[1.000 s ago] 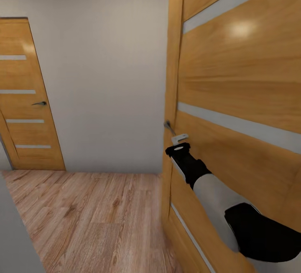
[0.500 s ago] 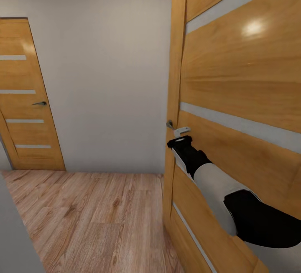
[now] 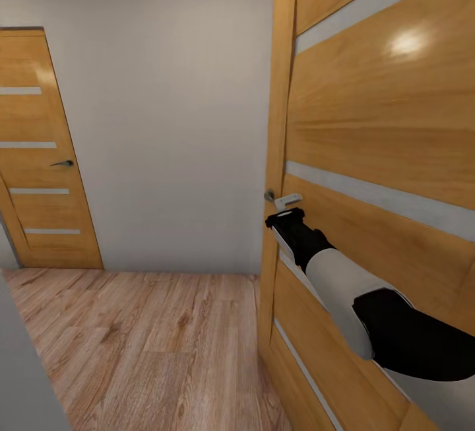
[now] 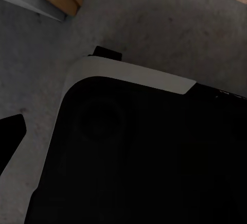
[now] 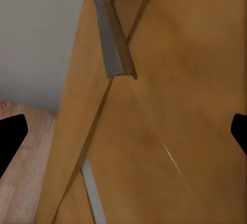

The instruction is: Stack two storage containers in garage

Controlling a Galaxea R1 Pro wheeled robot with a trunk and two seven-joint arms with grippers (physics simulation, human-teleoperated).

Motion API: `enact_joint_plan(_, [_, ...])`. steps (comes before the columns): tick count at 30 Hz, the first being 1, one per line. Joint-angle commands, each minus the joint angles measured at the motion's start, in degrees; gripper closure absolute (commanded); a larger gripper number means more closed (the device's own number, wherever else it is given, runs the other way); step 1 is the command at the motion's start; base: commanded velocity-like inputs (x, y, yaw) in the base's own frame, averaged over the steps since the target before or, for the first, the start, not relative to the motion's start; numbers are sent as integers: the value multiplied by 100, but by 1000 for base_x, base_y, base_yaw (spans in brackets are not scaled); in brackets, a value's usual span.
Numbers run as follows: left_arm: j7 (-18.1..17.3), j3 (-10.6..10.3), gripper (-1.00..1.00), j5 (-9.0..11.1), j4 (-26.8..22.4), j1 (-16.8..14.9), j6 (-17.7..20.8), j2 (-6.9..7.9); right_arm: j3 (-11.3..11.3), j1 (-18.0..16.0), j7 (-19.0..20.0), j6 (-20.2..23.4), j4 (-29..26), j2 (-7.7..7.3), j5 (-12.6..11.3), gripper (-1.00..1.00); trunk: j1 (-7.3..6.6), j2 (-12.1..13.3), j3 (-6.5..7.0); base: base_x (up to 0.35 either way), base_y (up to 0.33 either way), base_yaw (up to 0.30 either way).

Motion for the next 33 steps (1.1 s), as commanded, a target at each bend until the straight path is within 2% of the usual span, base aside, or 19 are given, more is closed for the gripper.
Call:
enact_joint_plan(1, [-1, 38, -100, 6, -4, 0, -10, -3, 30, -6, -23, 70, -9, 0, 152, -100, 0, -3, -6, 0, 0, 0])
enact_joint_plan(5, [1, 35, -100, 7, -4, 0, -10, -1, 28, -6, -23, 62, -9, 0, 150, -100, 0, -3, -6, 13, 0, 0])
enact_joint_plan(6, [-5, 45, -100, -2, 13, -7, -18, 32, 13, 29, 4, 12, 26, 0, 54, -100, 0, -3, -6, 0, 0, 0])
enact_joint_plan(12, [-5, 45, -100, -2, 7, -8, -19, 28, 17, 34, 2, -177, 216, 0, 54, -100, 0, -3, -6, 0, 0, 0])
enact_joint_plan(21, [-5, 47, -100, -2, 5, -7, -26, 27, 18, 22, -20, -3, 177, 0, -80, -100, 0, -3, -6, 0, 0, 0])
enact_joint_plan(33, [-5, 47, -100, -1, 4, -4, -28, 28, 43, 20, 65, 33, 197, 0, 66, -100, 0, -3, -6, 0, 0, 0])
